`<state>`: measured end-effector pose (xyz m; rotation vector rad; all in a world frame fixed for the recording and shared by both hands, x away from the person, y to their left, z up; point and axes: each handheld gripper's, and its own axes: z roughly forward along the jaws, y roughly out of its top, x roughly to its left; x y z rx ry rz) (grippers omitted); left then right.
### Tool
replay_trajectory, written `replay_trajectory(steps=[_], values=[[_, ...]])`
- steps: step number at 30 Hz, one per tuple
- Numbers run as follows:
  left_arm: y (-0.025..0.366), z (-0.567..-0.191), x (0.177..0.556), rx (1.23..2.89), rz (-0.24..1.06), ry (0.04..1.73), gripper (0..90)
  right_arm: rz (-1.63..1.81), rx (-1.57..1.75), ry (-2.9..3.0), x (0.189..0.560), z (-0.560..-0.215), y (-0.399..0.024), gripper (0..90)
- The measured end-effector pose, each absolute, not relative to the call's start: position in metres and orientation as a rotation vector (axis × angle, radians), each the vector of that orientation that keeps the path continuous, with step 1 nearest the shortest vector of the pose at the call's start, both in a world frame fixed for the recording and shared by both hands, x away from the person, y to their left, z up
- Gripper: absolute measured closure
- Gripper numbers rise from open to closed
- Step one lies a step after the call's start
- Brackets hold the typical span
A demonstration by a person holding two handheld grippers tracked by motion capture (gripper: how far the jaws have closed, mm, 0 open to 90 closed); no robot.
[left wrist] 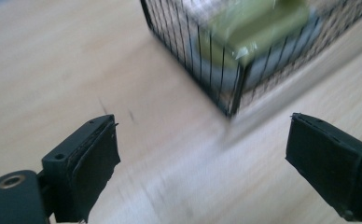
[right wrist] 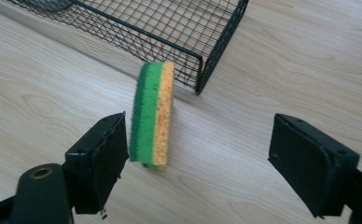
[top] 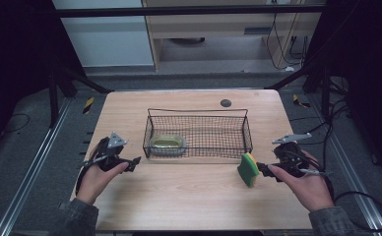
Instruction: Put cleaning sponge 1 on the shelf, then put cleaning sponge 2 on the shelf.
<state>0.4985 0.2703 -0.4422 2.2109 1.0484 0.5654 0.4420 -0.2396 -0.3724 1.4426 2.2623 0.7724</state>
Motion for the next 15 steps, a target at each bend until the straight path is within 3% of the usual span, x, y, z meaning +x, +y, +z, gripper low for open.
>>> replay_trajectory(steps=[5, 15], values=[[0.278, -0.470, 0.495, 2.232, 0.557, 1.141, 8.5, 0.768, 1.438, 2.293, 0.439, -0.367, -0.227, 21.1], [0.279, -0.485, 0.498, 2.222, 0.493, 1.220, 6.0, 0.705, 1.452, 2.358, 0.450, -0.374, -0.214, 20.0]])
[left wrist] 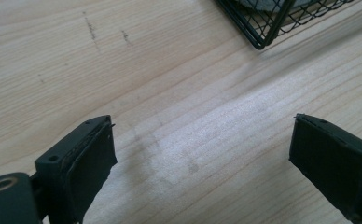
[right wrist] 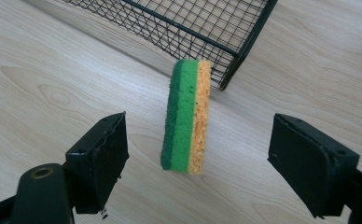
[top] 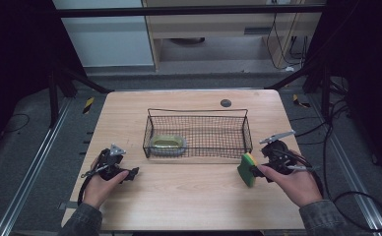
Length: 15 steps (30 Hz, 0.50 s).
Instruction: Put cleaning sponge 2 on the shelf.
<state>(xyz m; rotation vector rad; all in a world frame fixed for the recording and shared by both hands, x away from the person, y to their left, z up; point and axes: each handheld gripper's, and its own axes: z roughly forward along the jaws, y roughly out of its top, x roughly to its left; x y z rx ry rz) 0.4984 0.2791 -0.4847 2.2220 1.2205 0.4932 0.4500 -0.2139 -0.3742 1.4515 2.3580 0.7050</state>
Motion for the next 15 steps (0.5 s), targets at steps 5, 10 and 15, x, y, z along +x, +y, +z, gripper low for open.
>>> replay_trajectory(steps=[5, 10, 15], values=[[0.277, -0.493, 0.500, 2.229, 0.457, 1.239, 5.5, 0.690, 1.461, 2.354, 0.452, -0.376, -0.206, 24.7], [0.277, -0.497, 0.500, 2.213, 0.445, 1.232, 4.1, 0.646, 1.478, 2.387, 0.459, -0.383, -0.199, 24.6], [0.275, -0.499, 0.501, 2.209, 0.460, 1.229, 1.0, 0.571, 1.485, 2.435, 0.469, -0.393, -0.194, 22.9]])
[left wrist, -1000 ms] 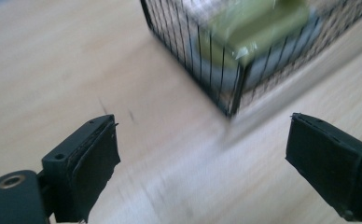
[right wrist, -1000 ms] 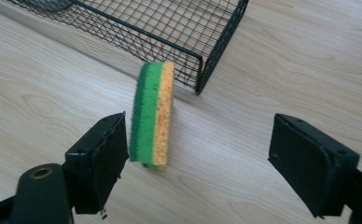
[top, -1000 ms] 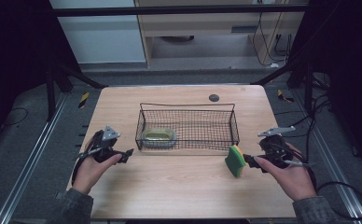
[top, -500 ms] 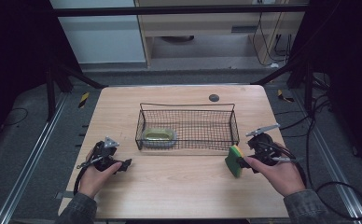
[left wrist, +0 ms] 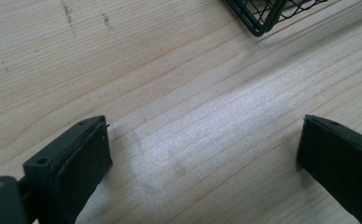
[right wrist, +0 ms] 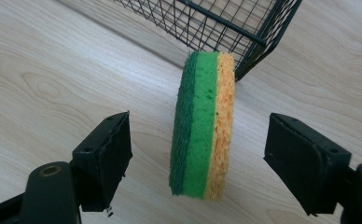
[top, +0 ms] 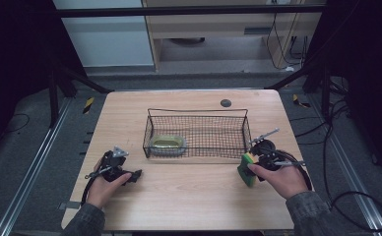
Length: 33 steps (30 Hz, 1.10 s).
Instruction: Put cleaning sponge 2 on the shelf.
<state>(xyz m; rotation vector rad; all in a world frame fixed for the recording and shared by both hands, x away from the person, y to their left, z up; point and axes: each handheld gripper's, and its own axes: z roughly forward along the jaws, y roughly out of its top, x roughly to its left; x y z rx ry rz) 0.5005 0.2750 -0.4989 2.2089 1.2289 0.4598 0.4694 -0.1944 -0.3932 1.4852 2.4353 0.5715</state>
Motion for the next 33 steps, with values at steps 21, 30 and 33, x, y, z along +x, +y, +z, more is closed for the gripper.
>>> replay_trajectory(steps=[21, 30, 33], values=[[0.275, -0.502, 0.500, 2.183, 0.470, 1.210, 0.0, 0.421, 1.486, 2.553, 0.498, -0.419, -0.187, 50.4], [0.275, -0.503, 0.501, 2.167, 0.484, 1.208, 0.0, 0.528, 1.475, 2.531, 0.486, -0.404, -0.208, 63.8], [0.276, -0.503, 0.501, 2.167, 0.483, 1.199, 0.0, 0.537, 1.476, 2.512, 0.482, -0.400, -0.217, 63.7]])
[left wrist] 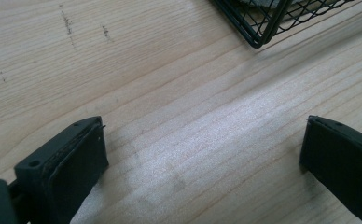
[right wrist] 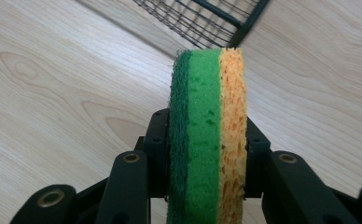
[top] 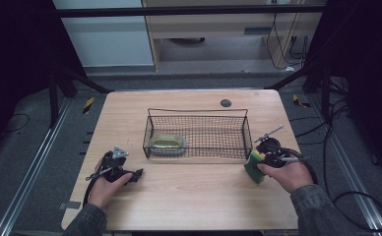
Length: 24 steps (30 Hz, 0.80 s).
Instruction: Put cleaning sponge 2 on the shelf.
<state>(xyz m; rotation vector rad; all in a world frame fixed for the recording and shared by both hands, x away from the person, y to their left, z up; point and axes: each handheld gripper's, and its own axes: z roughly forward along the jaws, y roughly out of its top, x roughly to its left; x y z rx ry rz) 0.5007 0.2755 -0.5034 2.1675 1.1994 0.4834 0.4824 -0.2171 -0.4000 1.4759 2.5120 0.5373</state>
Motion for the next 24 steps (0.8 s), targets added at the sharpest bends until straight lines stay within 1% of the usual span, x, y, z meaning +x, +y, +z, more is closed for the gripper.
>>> replay_trajectory(steps=[16, 24], values=[[0.278, -0.508, 0.502, 2.102, 0.518, 1.188, 0.0, 0.573, 1.418, 2.431, 0.491, -0.375, -0.255, 64.4], [0.278, -0.508, 0.502, 2.104, 0.516, 1.183, 0.0, 0.579, 1.373, 2.396, 0.505, -0.348, -0.265, 64.6]])
